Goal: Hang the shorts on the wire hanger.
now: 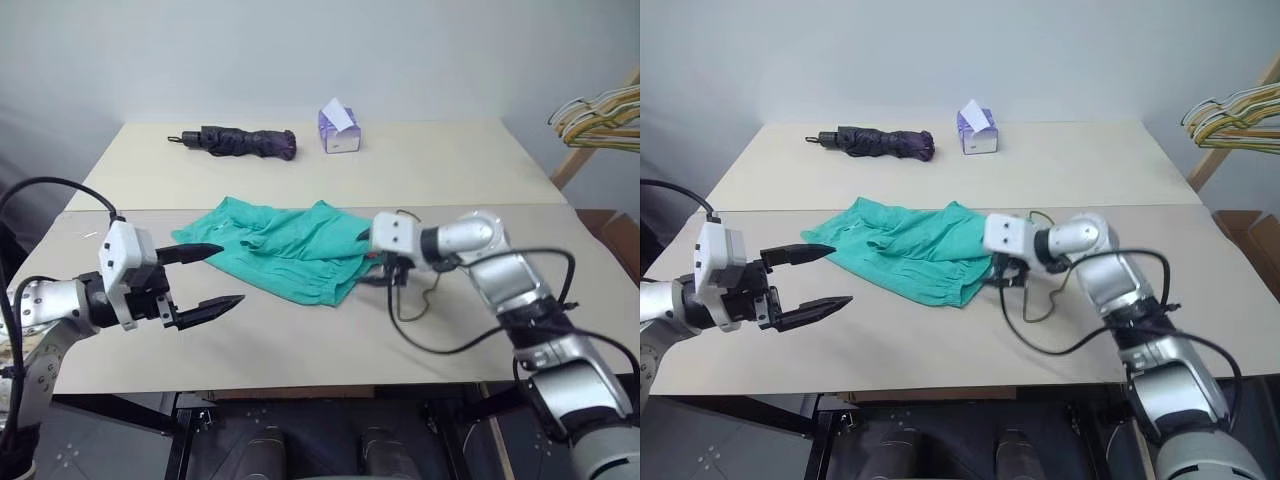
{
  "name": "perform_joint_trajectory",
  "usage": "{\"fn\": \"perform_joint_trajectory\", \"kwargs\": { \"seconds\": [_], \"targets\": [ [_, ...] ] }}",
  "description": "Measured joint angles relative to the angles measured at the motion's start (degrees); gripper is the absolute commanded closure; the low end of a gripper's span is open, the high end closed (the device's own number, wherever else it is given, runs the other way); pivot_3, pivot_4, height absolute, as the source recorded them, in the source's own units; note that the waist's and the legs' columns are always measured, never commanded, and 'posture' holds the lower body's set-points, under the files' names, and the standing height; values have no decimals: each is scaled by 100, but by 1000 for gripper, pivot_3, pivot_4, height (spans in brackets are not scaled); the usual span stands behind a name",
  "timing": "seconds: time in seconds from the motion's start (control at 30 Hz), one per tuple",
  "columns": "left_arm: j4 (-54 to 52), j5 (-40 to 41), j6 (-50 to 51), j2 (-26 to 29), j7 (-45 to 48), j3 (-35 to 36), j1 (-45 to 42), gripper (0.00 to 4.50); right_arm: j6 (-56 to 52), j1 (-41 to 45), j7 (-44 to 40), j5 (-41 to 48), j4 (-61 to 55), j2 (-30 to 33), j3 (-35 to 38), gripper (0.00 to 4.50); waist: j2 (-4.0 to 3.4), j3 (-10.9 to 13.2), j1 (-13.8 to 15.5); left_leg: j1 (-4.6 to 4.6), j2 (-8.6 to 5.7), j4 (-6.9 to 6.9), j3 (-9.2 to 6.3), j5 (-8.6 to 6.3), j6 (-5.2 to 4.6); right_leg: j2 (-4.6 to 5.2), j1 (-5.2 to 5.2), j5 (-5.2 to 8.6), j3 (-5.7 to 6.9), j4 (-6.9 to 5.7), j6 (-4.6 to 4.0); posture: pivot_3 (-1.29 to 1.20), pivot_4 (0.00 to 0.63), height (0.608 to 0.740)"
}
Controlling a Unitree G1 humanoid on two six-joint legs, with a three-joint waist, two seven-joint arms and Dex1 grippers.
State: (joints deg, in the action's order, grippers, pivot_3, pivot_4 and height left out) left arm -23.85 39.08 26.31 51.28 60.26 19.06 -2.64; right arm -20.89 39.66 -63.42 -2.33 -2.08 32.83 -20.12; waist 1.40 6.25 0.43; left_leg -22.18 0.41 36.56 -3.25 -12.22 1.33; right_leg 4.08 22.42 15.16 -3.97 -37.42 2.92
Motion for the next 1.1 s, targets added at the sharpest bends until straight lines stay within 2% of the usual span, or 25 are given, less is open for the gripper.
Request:
{"fn": "perform_joint_trajectory", "kwargs": {
  "seconds": [0.1,0.4,0.53,0.57,0.63,0.9,1.1],
  "targets": [
    [4,0,0,9,35,-1,-11,0,-813,-202,373,-380,-651,-308,-498,7,1,-1,11,13,18,2,3,0,0,-20,-10,4,0,-1,-4,128,66,740],
    [12,3,6,48,122,2,-13,0,-2212,-107,1368,-1451,-337,-1147,-1580,7,1,-1,25,3,40,5,3,0,2,-43,4,-1,-2,0,-19,135,68,740],
    [10,3,7,48,121,2,-10,0,-2312,57,1519,-1674,-184,-1275,-1773,792,3,-2,23,6,48,5,2,-1,2,-53,2,-1,-2,0,-21,138,69,740],
    [10,3,7,48,121,2,4,0,-2300,71,1554,-1733,-170,-1283,-1835,1250,3,-2,24,7,49,5,2,-1,2,-54,2,-1,-2,-1,-22,139,69,740],
    [9,1,6,47,122,2,18,0,-2289,91,1595,-1781,-128,-1305,-1905,1757,3,-2,24,7,52,5,1,-1,2,-56,2,-1,-2,-1,-23,139,69,740],
    [6,-64,0,47,165,1,87,0,-2148,173,1733,-2129,78,-1140,-2005,4477,4,-2,33,4,52,5,2,-1,2,-56,4,-1,-2,1,-24,135,70,740],
    [11,-246,-171,55,278,-27,149,0,-1813,99,1489,-2076,-402,-553,-1830,4477,4,-2,28,-6,52,5,2,-1,2,-57,16,-1,-2,0,-26,122,70,740]
  ]
}}
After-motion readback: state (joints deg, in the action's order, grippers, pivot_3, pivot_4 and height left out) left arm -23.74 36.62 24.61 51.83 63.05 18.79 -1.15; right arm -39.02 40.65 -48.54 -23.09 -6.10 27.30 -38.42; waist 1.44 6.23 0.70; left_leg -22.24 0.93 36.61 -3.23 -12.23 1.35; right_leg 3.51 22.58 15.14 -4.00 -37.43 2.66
